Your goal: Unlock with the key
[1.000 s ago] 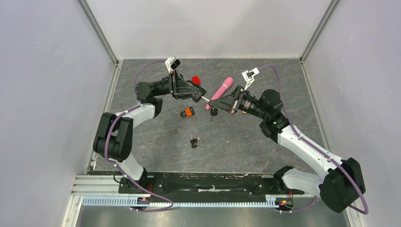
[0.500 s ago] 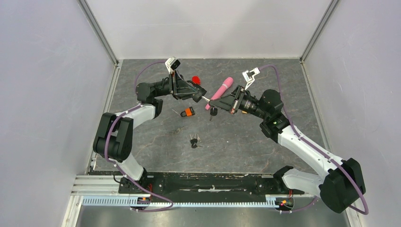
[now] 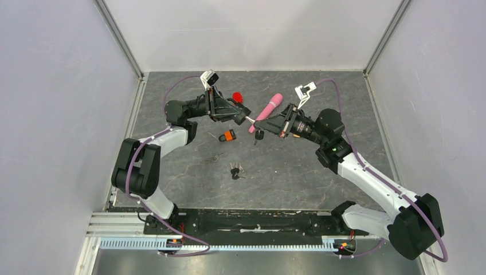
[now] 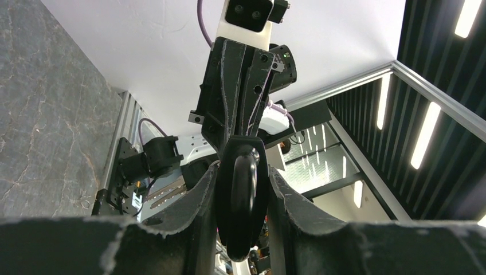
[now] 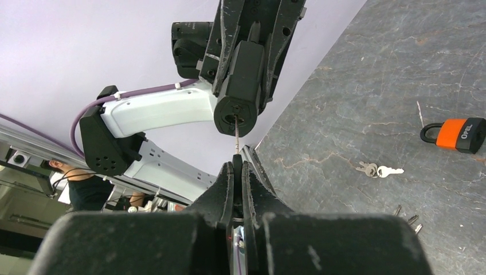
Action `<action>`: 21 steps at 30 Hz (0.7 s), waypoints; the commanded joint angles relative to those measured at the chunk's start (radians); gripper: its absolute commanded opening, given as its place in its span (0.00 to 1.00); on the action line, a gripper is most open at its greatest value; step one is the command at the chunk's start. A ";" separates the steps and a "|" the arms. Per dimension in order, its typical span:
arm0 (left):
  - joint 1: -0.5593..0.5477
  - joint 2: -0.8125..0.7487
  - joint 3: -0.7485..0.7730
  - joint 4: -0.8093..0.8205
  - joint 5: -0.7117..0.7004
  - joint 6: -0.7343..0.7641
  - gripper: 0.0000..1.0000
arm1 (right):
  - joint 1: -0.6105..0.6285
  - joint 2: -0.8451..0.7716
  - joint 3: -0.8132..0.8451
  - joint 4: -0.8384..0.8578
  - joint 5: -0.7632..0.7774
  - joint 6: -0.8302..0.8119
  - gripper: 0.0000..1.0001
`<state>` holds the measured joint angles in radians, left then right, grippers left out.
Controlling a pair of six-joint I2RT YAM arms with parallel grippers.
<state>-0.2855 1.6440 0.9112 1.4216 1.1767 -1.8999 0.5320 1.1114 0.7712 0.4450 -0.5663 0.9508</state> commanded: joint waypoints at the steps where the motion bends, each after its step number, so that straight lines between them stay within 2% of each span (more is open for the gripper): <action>1: -0.022 -0.079 0.007 0.019 -0.028 0.059 0.02 | -0.005 -0.006 0.036 -0.027 0.065 -0.032 0.00; 10: -0.038 -0.120 0.008 -0.117 -0.064 0.186 0.02 | 0.012 0.007 0.063 -0.122 0.103 -0.069 0.00; 17: -0.058 -0.171 0.003 -0.289 -0.098 0.336 0.02 | 0.035 0.019 0.072 -0.122 0.116 -0.060 0.00; 21: -0.060 -0.179 0.001 -0.309 -0.098 0.354 0.02 | 0.043 0.021 0.076 -0.115 0.100 -0.057 0.00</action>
<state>-0.2939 1.5372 0.8951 1.0935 1.0878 -1.6180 0.5537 1.1122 0.8062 0.3470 -0.4904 0.9112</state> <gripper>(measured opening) 0.371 0.024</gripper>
